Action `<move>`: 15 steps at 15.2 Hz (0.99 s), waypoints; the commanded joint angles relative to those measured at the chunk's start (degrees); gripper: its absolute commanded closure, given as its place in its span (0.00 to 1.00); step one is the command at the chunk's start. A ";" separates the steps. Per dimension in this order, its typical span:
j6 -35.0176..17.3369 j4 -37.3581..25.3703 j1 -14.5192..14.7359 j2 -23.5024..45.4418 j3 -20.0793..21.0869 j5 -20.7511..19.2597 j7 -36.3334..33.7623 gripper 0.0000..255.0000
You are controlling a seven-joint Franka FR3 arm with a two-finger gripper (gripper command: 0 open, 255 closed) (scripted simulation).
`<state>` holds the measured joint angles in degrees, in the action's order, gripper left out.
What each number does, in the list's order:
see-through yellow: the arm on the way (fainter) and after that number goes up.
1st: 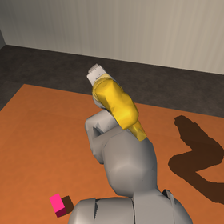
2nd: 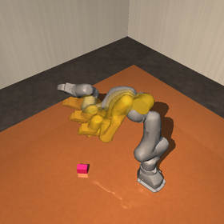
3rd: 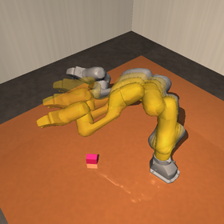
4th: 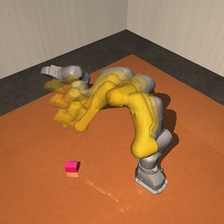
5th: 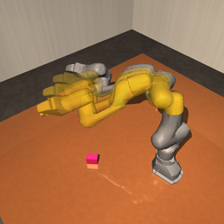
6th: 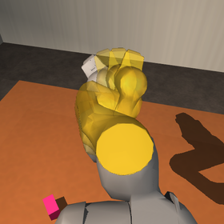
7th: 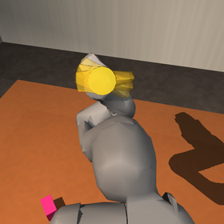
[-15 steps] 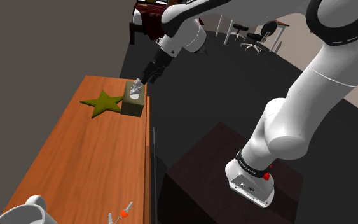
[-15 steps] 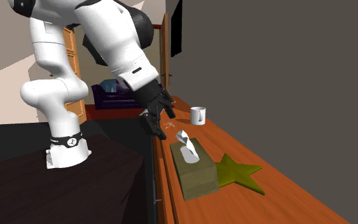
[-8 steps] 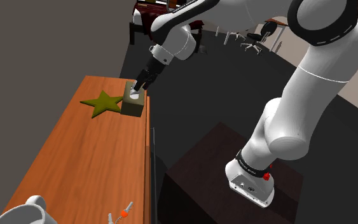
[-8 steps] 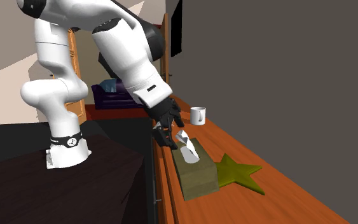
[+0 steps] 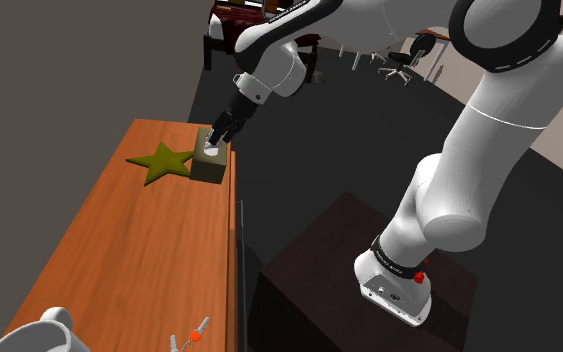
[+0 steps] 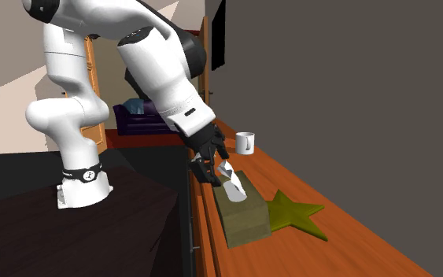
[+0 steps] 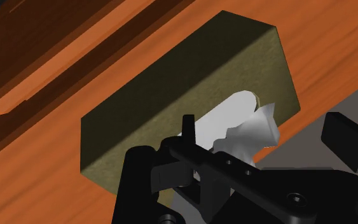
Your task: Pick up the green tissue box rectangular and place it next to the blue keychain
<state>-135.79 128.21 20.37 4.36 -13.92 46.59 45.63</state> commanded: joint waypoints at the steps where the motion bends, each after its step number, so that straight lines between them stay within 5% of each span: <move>1: 0.00 0.00 0.00 0.00 0.00 0.00 0.00 0.00; 2: 0.00 0.00 0.00 0.00 0.00 0.00 0.00 1.00; 15: 1.74 -0.64 -0.01 -2.00 -0.24 -2.44 -2.69 1.00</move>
<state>-134.47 127.91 20.31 2.73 -14.16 44.78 43.79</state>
